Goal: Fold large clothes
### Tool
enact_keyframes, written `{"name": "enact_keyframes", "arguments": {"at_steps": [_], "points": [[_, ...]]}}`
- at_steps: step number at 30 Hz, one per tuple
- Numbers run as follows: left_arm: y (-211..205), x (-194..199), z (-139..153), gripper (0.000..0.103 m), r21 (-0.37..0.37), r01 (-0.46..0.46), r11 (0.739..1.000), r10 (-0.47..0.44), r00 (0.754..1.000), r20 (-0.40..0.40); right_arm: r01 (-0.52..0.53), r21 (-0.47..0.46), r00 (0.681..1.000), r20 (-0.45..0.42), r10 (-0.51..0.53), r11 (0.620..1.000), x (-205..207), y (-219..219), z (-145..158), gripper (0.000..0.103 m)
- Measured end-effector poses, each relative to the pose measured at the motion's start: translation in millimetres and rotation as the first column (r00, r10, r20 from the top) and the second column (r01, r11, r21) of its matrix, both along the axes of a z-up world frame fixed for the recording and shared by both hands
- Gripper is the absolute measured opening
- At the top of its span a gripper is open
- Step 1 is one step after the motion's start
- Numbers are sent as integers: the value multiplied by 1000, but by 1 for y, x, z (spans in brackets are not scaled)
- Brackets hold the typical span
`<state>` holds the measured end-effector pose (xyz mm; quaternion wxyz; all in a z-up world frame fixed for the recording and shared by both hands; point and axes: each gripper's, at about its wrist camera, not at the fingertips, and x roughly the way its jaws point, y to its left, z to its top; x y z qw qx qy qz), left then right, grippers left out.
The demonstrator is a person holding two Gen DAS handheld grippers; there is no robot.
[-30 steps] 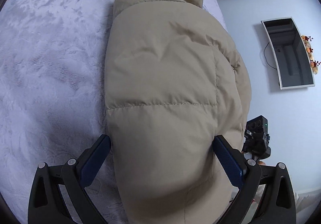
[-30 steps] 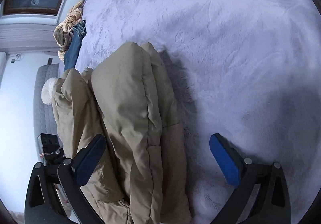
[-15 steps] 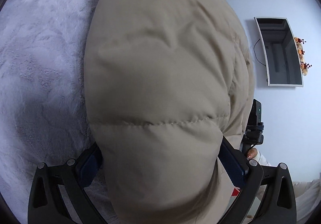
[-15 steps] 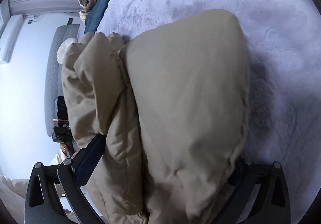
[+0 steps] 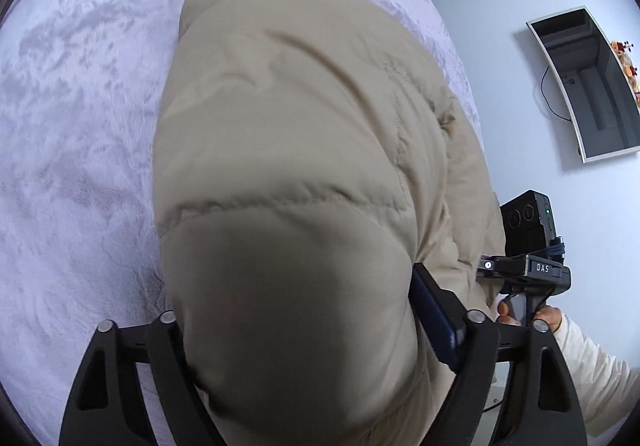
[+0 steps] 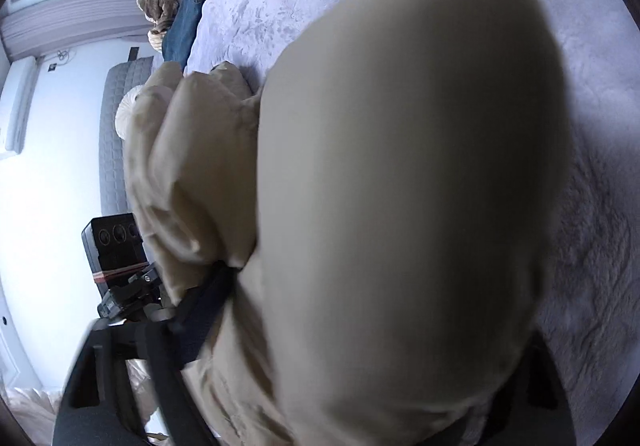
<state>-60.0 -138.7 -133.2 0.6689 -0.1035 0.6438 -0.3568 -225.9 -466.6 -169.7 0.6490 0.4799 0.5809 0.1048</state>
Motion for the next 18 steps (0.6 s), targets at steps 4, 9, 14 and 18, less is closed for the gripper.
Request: {"name": "enact_keyframes", "arguments": {"at_steps": [4,9,14,18], "points": [[8,1,25,80,-23,0,1000,1,999,51,-10,-7,999,40,10,1000,5,6,24,45],[40,29,54,80,-63,-20,998,26,995,100,-15,-36,995,96,19,999,28,24,53,45],[92,72,72,80,-78,-31,996,42,989,140,-17,-67,987,157,27,998,72,63,72,45],[131,120,73,80,-57,-60,997,69,984,164,-17,-80,983,181,32,997,121,103,71,45]]}}
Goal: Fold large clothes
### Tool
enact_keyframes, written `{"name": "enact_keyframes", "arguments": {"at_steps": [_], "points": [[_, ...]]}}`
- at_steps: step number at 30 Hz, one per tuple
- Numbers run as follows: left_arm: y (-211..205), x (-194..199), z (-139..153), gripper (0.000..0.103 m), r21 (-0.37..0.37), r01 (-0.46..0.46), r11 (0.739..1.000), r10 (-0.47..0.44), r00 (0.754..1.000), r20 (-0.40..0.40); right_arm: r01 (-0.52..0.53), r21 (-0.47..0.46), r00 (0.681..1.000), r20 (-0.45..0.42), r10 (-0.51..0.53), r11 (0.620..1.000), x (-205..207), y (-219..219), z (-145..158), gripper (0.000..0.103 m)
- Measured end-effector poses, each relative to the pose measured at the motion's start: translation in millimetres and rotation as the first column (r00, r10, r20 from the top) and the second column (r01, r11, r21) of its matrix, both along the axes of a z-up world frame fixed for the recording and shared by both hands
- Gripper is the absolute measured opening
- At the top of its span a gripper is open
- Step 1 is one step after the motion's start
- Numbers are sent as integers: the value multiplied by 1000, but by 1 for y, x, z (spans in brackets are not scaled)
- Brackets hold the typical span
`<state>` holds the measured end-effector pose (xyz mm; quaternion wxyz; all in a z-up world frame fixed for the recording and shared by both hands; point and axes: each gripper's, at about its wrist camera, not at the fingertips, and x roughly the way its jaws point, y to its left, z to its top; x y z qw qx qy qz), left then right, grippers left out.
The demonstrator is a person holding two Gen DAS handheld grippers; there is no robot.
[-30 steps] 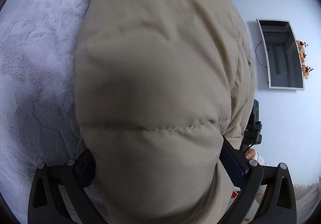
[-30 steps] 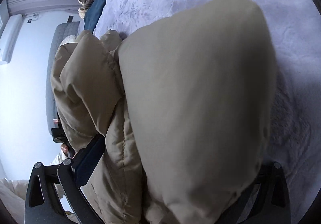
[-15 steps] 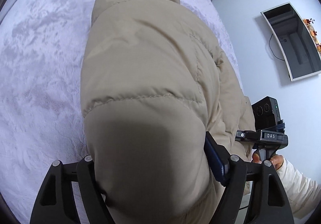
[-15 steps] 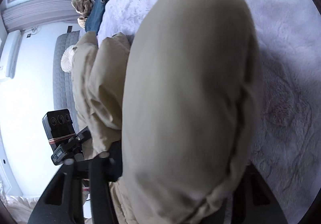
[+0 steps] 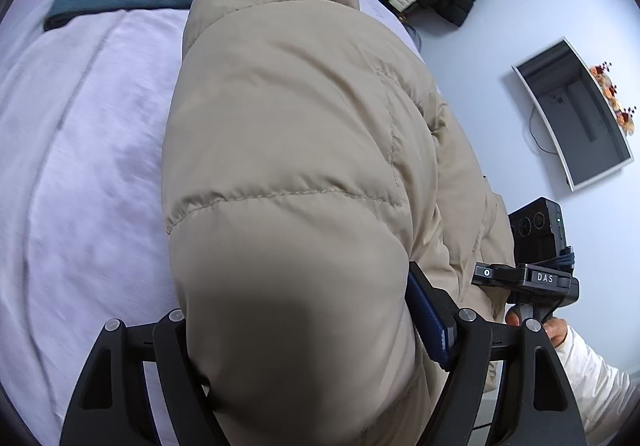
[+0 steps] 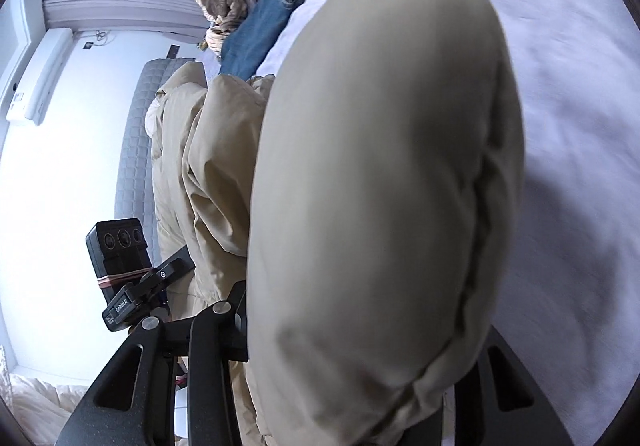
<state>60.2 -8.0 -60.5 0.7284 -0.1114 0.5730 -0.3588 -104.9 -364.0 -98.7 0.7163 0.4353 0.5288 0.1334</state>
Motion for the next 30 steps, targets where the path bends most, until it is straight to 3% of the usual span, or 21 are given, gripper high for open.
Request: {"name": "enact_keyframes", "arguments": {"at_steps": [5,9,13,17,21,26,28,30], "points": [[60,59,-19,80,21,-68,997,68,998,14,-39,-4,999,17,39,999,66,42,-16,45],[84,90,-58,80,74,-113,991,113,994,6,-55,-28,998,-8,55,998,103,62,-41,45],[99,104,-96,85,72,-153,986,156,987,-35,-40,-53,998,-42,38,998,111,65,-68,45],[95,90,-109,92,106,-147,983,145,989,28,-27,-66,997,-79,22,997,99,61,-84,55],[83,83,-106,101,169,-165,972,152,984,88,1,-107,992,-125,-14,994,121,75,-80,70],[68,78,-90,102,252,-177,951,133,974,182,-18,-237,987,-161,-21,971,93,75,-56,72],[62,75,-74,102,301,-207,931,135,961,244,-18,-308,988,-154,-31,951,89,81,-35,72],[71,70,-53,102,293,-254,922,157,935,318,-8,-393,990,-132,-48,920,81,83,-8,72]]}}
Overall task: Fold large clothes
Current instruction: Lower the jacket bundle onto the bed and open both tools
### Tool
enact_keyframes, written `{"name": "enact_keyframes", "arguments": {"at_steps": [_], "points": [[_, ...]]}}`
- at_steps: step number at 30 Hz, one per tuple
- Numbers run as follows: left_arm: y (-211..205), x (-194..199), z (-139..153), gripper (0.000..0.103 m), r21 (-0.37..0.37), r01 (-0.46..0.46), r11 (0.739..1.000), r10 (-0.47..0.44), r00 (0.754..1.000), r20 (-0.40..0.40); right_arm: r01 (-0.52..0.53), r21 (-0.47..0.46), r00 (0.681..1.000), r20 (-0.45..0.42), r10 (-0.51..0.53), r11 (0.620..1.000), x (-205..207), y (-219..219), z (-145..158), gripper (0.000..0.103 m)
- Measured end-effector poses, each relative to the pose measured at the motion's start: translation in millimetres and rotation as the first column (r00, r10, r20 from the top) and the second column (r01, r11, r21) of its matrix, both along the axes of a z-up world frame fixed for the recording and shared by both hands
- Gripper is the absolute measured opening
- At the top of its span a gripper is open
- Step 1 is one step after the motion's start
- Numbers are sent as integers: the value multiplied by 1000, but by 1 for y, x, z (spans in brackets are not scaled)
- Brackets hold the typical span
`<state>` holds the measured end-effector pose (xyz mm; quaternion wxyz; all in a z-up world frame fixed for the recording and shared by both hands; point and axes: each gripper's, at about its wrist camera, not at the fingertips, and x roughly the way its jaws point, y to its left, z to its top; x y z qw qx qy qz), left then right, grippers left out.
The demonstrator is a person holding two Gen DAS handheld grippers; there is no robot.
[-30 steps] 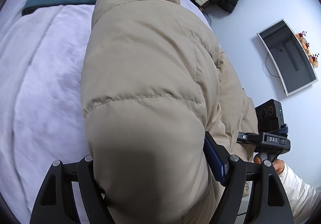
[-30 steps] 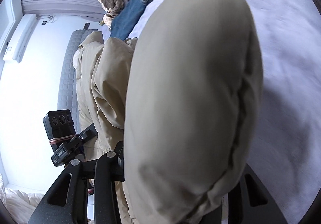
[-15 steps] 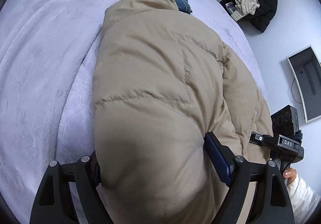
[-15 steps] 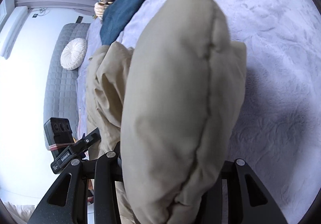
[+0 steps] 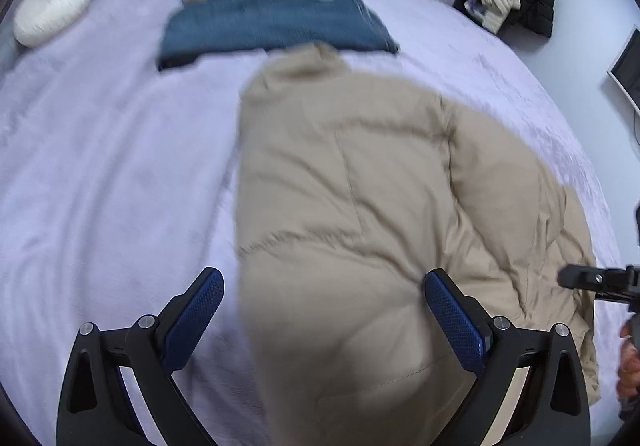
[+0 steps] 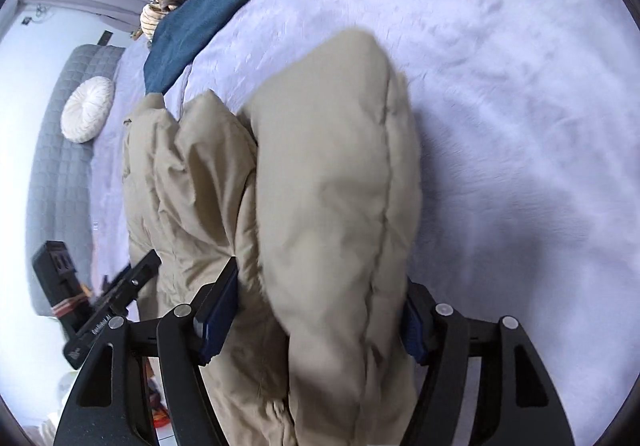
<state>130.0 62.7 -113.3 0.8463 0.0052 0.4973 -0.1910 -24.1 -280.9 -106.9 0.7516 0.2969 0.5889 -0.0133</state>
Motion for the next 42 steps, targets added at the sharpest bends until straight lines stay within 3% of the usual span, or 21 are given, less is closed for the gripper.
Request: {"name": "enact_keyframes", "arguments": {"at_steps": [1,2,3,5,8,11,14,16,19,22,24,28,31,35,42], "points": [[4,0,10,102,-27,-11,1000,11,1000,24,7,-36,1000,15,-7,999,1,3,12,70],[10,0,17,102,-44,-23,999,25,999,37,16,-67,999,40,-13,998,-3,3,24,58],[14,1,23,102,-56,-35,998,37,998,47,11,-93,998,58,-6,996,-6,5,35,35],[20,3,24,102,-64,-41,997,43,999,33,14,-129,994,111,0,992,-11,10,52,23],[12,-2,12,102,-18,-10,1000,10,1000,-8,-40,-145,987,149,62,989,-20,39,64,23],[3,-18,-9,102,35,28,999,-26,999,-40,-107,-188,985,113,130,976,-35,57,52,23],[6,-23,-16,102,21,12,1000,-11,999,-49,-75,-284,993,69,99,956,-50,61,46,23],[7,-22,-16,102,18,2,1000,-1,998,-58,-36,-348,993,89,71,937,-59,59,58,23],[6,-23,-16,102,24,6,1000,-5,999,-51,-52,-317,983,150,104,947,-71,64,79,23],[6,-25,-16,102,26,3,1000,-1,999,-51,-143,-304,973,132,190,942,-73,82,80,23],[6,-25,-15,102,31,2,1000,0,999,-54,-154,-351,974,106,202,923,-66,85,71,23],[1,-26,-12,102,59,6,998,-4,999,-35,-40,-358,988,124,90,933,-32,49,52,23],[-3,-27,-12,102,59,10,998,-8,999,-36,39,-299,998,61,-22,954,-18,17,17,20],[-5,-27,-10,102,54,22,998,-19,999,-44,79,-229,997,16,-78,970,-22,3,-12,17],[10,-36,8,102,64,27,998,-22,997,-74,40,-235,999,17,-37,971,-31,14,13,21]]}}
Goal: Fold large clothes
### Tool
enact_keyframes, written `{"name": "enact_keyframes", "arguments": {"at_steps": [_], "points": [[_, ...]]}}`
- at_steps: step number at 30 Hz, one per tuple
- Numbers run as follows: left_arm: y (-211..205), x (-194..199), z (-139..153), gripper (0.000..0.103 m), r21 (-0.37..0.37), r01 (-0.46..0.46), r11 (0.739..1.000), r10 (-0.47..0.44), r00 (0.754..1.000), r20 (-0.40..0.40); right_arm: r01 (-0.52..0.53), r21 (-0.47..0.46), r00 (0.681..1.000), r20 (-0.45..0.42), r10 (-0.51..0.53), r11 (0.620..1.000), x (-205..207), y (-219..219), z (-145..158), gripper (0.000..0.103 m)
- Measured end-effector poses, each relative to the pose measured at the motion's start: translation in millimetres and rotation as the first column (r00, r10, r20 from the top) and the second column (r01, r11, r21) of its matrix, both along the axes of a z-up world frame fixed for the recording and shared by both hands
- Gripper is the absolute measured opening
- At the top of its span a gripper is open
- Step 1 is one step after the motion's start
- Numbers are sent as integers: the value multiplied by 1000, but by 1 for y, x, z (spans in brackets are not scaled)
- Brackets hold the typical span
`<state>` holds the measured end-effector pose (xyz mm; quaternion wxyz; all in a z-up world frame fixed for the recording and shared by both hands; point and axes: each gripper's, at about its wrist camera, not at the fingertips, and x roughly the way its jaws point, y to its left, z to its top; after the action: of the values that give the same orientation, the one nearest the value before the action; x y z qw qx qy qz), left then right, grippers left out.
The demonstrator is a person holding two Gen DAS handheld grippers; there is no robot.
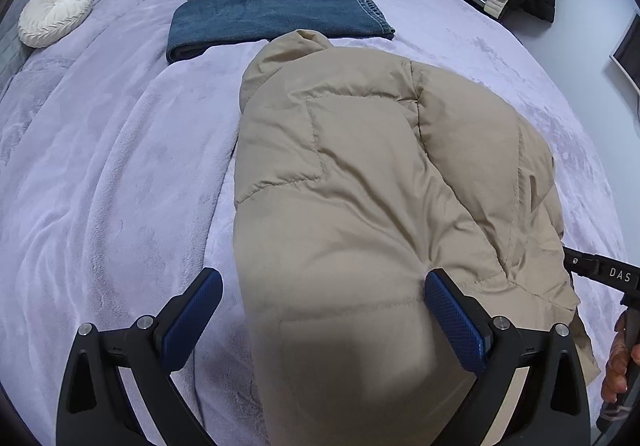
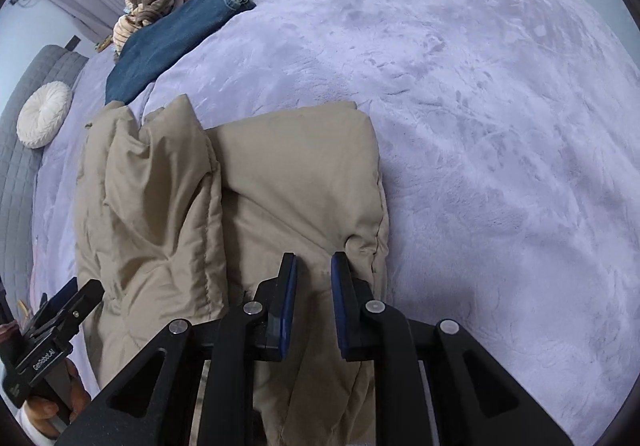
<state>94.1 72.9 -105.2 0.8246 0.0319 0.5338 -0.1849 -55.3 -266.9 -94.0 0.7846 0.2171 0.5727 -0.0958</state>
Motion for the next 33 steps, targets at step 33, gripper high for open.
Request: {"name": "enact_keyframes", "arguments": {"at_steps": [33], "points": [[52,-96,74,102,64,-21,998,21,1000,4,-33,13,999,-6,34,999,-102,79,82,53]]}}
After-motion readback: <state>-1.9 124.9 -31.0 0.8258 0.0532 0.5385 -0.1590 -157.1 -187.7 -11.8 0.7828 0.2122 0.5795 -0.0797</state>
